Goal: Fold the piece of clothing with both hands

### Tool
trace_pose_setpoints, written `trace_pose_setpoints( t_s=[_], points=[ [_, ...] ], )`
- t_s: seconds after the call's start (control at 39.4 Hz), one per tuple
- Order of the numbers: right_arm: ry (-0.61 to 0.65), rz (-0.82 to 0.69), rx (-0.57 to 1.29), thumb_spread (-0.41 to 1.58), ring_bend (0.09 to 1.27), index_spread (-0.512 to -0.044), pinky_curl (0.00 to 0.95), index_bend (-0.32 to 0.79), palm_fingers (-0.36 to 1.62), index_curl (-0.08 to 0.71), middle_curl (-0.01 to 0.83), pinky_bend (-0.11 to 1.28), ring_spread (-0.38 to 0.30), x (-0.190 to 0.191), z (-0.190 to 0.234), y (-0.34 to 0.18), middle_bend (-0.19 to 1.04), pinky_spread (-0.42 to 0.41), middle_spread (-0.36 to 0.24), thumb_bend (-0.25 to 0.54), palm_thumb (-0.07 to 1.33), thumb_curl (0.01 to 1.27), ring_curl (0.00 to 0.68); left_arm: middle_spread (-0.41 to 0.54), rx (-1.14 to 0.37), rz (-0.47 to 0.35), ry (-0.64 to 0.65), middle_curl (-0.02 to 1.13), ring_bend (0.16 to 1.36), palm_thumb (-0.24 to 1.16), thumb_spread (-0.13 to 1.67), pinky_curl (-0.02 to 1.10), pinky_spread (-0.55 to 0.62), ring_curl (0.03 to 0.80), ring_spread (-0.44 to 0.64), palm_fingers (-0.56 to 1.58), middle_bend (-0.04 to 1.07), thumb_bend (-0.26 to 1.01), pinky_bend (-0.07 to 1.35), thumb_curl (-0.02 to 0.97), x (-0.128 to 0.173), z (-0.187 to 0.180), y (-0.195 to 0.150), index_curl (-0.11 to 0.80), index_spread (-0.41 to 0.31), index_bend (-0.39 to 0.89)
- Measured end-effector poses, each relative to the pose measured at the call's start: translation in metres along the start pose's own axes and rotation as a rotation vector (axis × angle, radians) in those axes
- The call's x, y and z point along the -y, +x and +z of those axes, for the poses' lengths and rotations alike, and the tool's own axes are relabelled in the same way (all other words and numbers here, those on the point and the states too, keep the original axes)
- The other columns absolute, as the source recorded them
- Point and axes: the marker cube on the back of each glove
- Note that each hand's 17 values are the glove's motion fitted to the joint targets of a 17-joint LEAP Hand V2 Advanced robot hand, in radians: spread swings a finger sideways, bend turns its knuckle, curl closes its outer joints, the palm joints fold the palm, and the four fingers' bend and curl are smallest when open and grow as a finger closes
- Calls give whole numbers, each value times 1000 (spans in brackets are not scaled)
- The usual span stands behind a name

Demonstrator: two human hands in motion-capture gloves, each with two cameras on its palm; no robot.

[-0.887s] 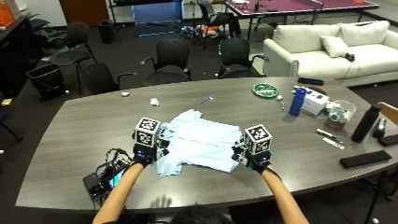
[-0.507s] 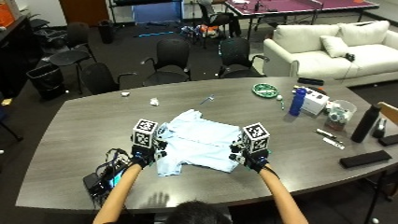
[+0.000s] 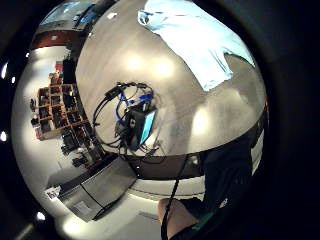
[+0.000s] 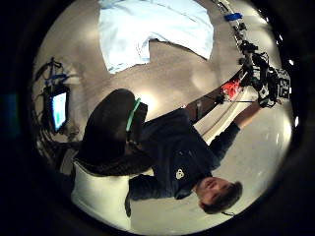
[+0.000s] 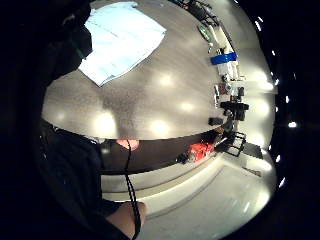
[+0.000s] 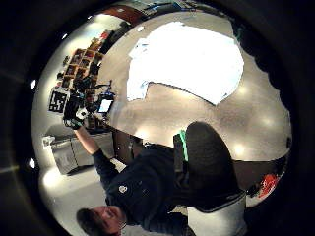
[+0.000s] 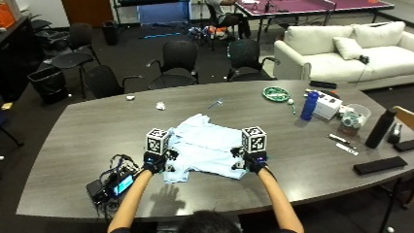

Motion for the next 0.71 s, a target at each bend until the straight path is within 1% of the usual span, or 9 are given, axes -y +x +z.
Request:
trace_pose_setpoints(
  t_s=[0.08,0.15,0.33,0.43,0.48,0.53,0.56,0.66,0.71],
  points=[
    [-108,53,12,1212,531,-217,314,98,713,216,325,416,-109,13,16,-6,234,16,-74,139,468,254,332,176,-23,3,-57,218,491,309,1102,252,378,201,428,124,209,51,263,258,19,22,8,299,-69,185],
    [-223,140,32,1194,543,-211,337,69,681,206,327,482,-111,21,32,-14,190,34,-64,135,507,275,346,132,-19,-66,-121,245,462,370,1099,245,357,193,415,205,263,62,220,278,33,40,13,316,-59,206],
    [-482,273,119,1137,527,-203,352,110,682,213,349,502,-120,56,87,-24,198,1,-67,129,614,326,356,128,-92,-144,-247,268,475,477,1090,274,330,211,395,176,186,66,238,315,83,86,8,333,-53,174],
    [-313,143,55,1112,512,-201,353,113,715,220,366,504,-129,80,103,-22,210,-26,-81,116,656,346,357,142,-166,-109,-306,261,509,517,1085,293,325,227,389,131,148,57,270,334,92,100,14,329,-51,146],
    [-293,103,37,1102,507,-202,355,117,730,223,374,501,-137,84,110,-23,215,-34,-86,107,672,356,359,145,-188,-96,-285,260,521,534,1081,299,323,232,387,121,151,51,280,342,95,103,16,328,-50,147],
    [-329,115,33,1090,503,-206,354,132,788,231,381,501,-151,82,116,-25,218,-57,-99,100,690,365,360,129,-193,-109,-246,265,517,548,1083,299,321,231,383,134,171,45,275,350,95,104,15,334,-50,169],
    [-316,109,26,1084,507,-208,353,137,841,234,384,503,-161,82,118,-25,220,-83,-107,99,704,370,362,104,-192,-119,-226,275,481,554,1083,288,319,219,379,193,203,41,236,354,95,104,15,358,-59,250],
    [-156,42,-8,1062,501,-216,358,151,997,252,392,536,-188,88,119,-26,202,-176,-131,100,767,394,366,21,-166,-161,-98,314,419,576,1092,259,279,202,301,412,295,28,142,365,96,104,16,398,-107,361],
    [-149,15,5,1041,512,-223,357,144,1067,258,397,540,-196,85,121,-28,194,-219,-139,92,787,405,374,-13,-126,-152,-8,328,398,592,1097,245,249,200,257,476,333,25,127,372,94,102,18,409,-125,380]
  ],
)
